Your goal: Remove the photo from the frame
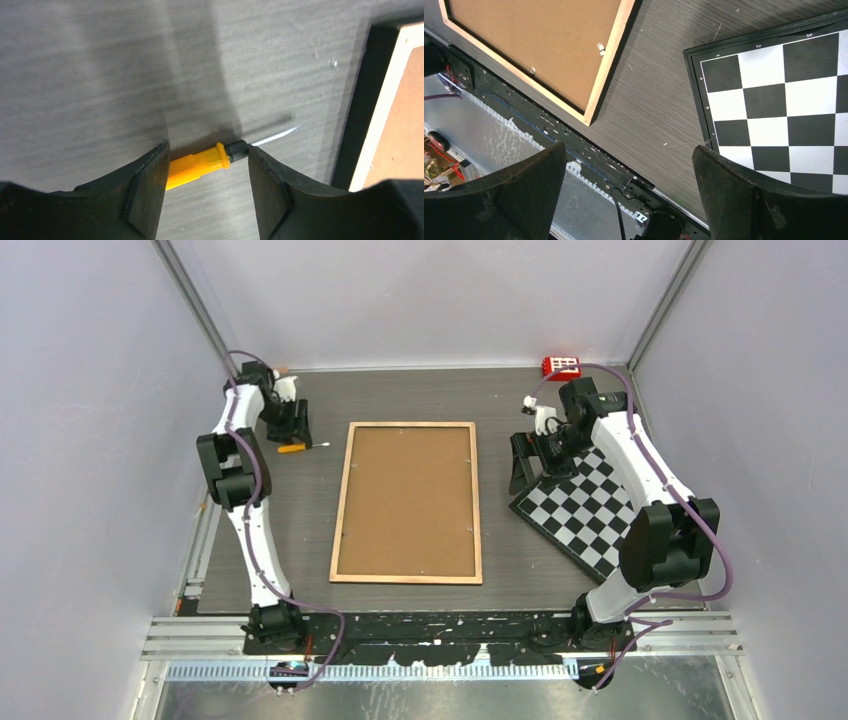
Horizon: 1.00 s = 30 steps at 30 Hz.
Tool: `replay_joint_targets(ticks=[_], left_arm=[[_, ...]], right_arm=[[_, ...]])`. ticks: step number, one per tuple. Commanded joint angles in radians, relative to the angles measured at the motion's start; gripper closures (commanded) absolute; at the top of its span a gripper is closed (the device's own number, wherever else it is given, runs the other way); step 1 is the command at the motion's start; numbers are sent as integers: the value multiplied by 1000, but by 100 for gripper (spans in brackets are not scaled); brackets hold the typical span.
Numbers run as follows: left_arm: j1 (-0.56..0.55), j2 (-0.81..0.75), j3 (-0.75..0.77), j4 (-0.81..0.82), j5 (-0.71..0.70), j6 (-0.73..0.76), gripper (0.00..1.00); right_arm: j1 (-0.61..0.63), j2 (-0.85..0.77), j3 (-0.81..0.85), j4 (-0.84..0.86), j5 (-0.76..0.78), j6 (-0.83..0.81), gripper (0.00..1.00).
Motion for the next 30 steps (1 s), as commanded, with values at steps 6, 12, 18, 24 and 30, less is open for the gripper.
replay_joint_targets(ticks=[6,12,18,24,30], left_arm=[[93,-156,-142,-117,184,-66,34],[138,-248,-218,-101,258,115,24],[135,-375,-407,51,337,378,19],[122,-306,-370,-76,331,697,18],[116,-233,-344,38,232,749,17]], right_arm=[[-3,-34,23,31,-54,20,0],[-3,-37,24,38,-69,14,0],[-3,-41,37,35,-90,-3,0],[-2,-45,53,24,-108,-13,0],[1,-33,68,3,-110,-8,0]])
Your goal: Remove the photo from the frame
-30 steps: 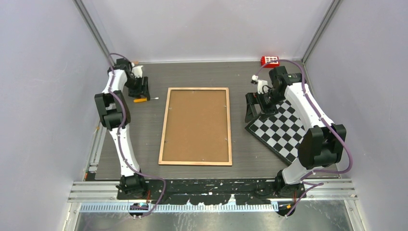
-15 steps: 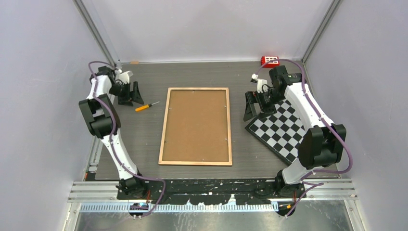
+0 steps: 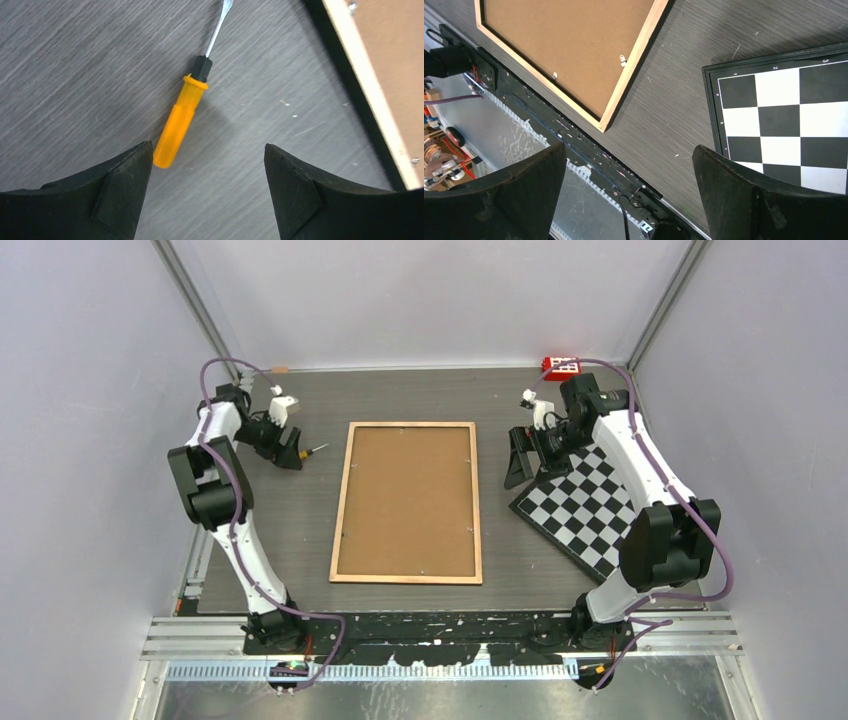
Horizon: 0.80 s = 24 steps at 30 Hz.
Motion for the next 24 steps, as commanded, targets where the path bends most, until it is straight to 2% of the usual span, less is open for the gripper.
replay_joint_targets(ticks=[1,5,7,8,12,14,17,19,22,24], left_arm=[[-5,70,74,42,-62,141,17],[-7,109,76,52,-99,195,18],[-9,113,62,69,-112,207,23],[-11,112,54,79,-113,211,30],[-25,80,-5,93,-81,242,43],[-43,62,-43,85,-91,256,54],[-62,52,-54,78,-127,199,75],[-63,38,-50,64,-130,149,83],[-63,-17,-23,-16,-96,139,97],[-62,-67,30,-97,-53,118,100]], right_arm=[[1,-30,55,-21,-23,-10,0],[3,-24,71,-35,-11,-11,0],[4,-22,73,-37,-6,-13,0],[4,-22,74,-39,-5,-12,0],[8,-18,82,-38,-8,-8,0],[9,-16,85,-27,-12,3,0],[10,-22,78,5,-29,31,0],[10,-40,57,39,-50,56,0],[10,-105,-11,141,-83,95,0],[14,-148,-52,218,-102,123,0]])
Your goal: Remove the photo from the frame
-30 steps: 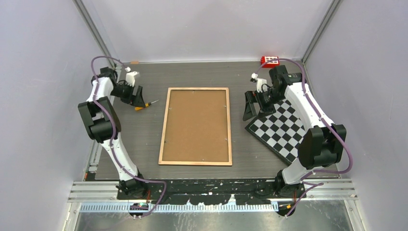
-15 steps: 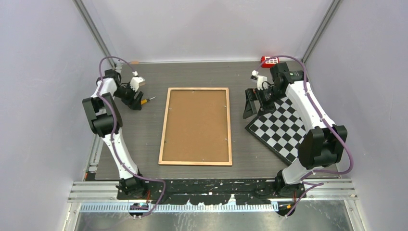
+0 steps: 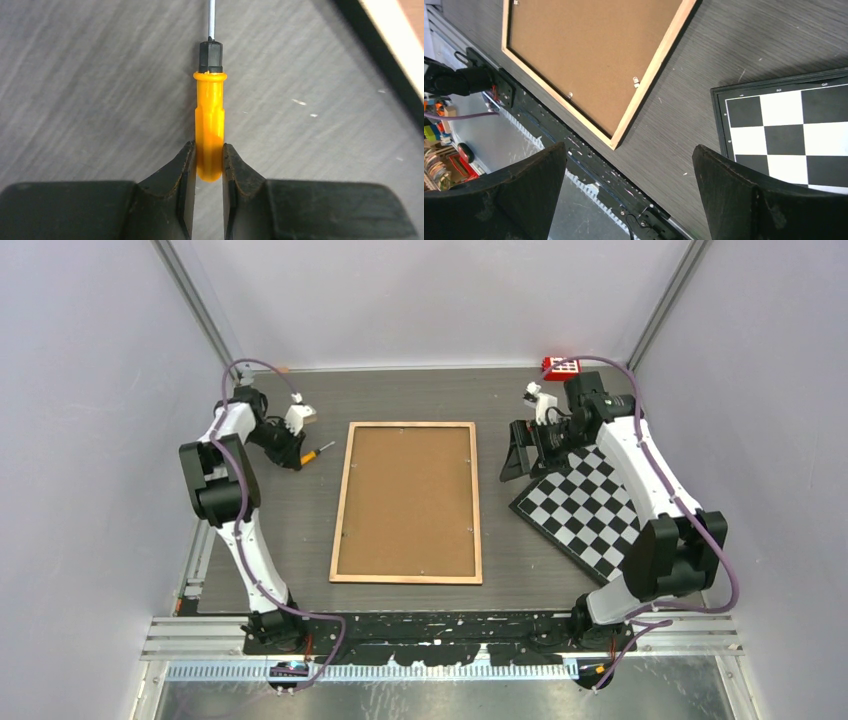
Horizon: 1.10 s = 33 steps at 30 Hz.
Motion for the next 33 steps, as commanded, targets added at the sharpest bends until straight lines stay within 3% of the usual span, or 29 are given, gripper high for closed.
replay_joint_targets(ticks=[1,4,7,10,15,20,27,33], left_arm=[[-2,-135,90,-224,100,-48,100],[-22,-214,173,-427,190,-37,100],[-61,-317,175,-526,284,-31,100],[-133,-450,96,-525,345,-35,100],[-350,-676,-67,-400,293,-49,100],[-566,-726,-53,-417,284,-105,100],[-698,-787,-123,-313,264,-203,100],[-730,-778,-127,-315,271,-213,100]], right_arm=[[10,-134,-71,187,-81,86,0],[26,-152,-94,263,-120,166,0],[64,-151,-97,334,-147,256,0],[113,-149,-91,411,-180,339,1],[193,-129,-85,508,-312,493,7],[292,-150,-75,544,-334,472,13],[346,-153,-78,552,-359,495,28],[366,-137,-80,542,-390,500,52]])
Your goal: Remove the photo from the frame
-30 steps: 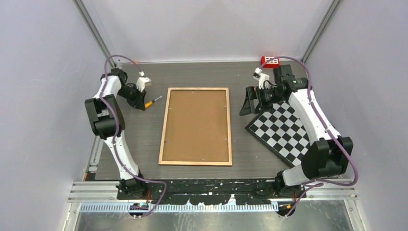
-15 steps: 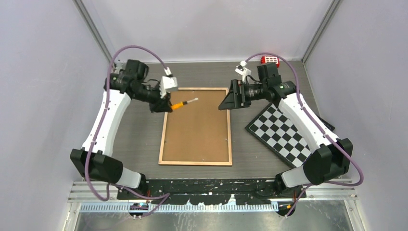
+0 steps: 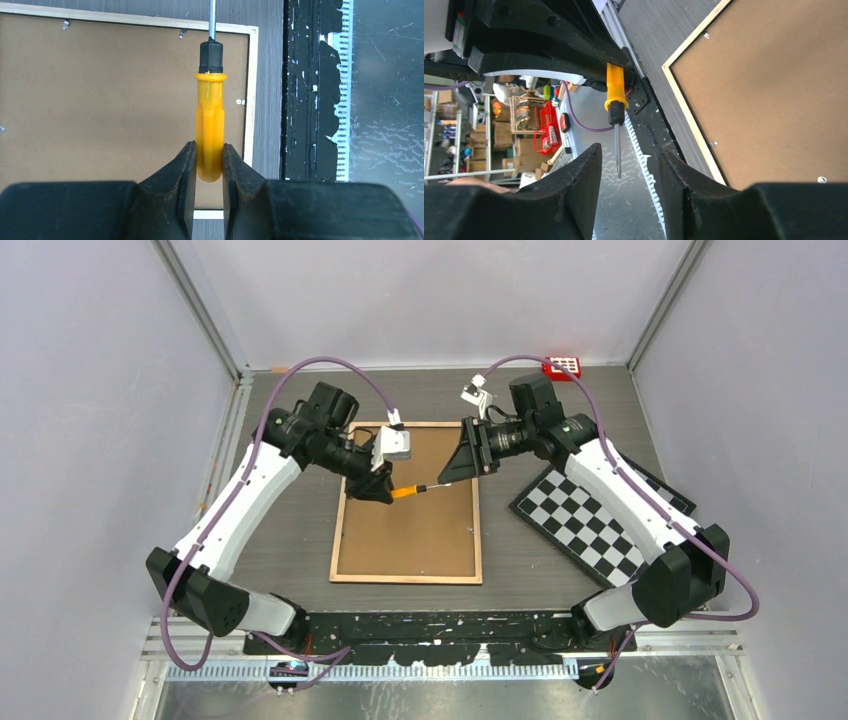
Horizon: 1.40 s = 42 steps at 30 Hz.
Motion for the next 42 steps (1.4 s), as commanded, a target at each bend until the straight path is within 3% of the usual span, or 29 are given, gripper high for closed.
replay_joint_targets(ticks=[1,9,14,15,16,18,19,22,24,28,32,42], left_arm=[[-17,-20,12,37,11,-31,100],[-20,-24,5,57,-6,-30,100],[-27,-34,3,56,0,-15,100],[-28,-36,3,59,5,-23,98],[-28,-40,3,64,7,-38,89],[-25,-53,-3,111,-11,-143,50],[-15,-65,-13,143,-19,-210,37],[76,-124,-82,286,70,-434,10],[165,-176,-159,449,165,-695,2],[281,-255,-333,837,331,-1179,0],[288,-278,-482,1244,359,-1610,0],[286,-220,-512,1554,334,-1903,12]], right_arm=[[21,-10,17,27,-49,10,56],[51,6,36,-57,-60,-56,64],[55,9,45,-45,-64,-60,98],[55,9,48,-36,-64,-52,99],[55,8,53,-28,-64,-49,99],[54,2,62,-4,-65,-35,99],[52,-5,64,9,-63,-27,99],[39,-24,59,72,-53,24,99],[29,-43,40,149,-47,83,99],[24,-69,22,275,-34,185,99],[24,-85,-8,398,-20,287,100],[42,-100,-71,583,-28,445,99]])
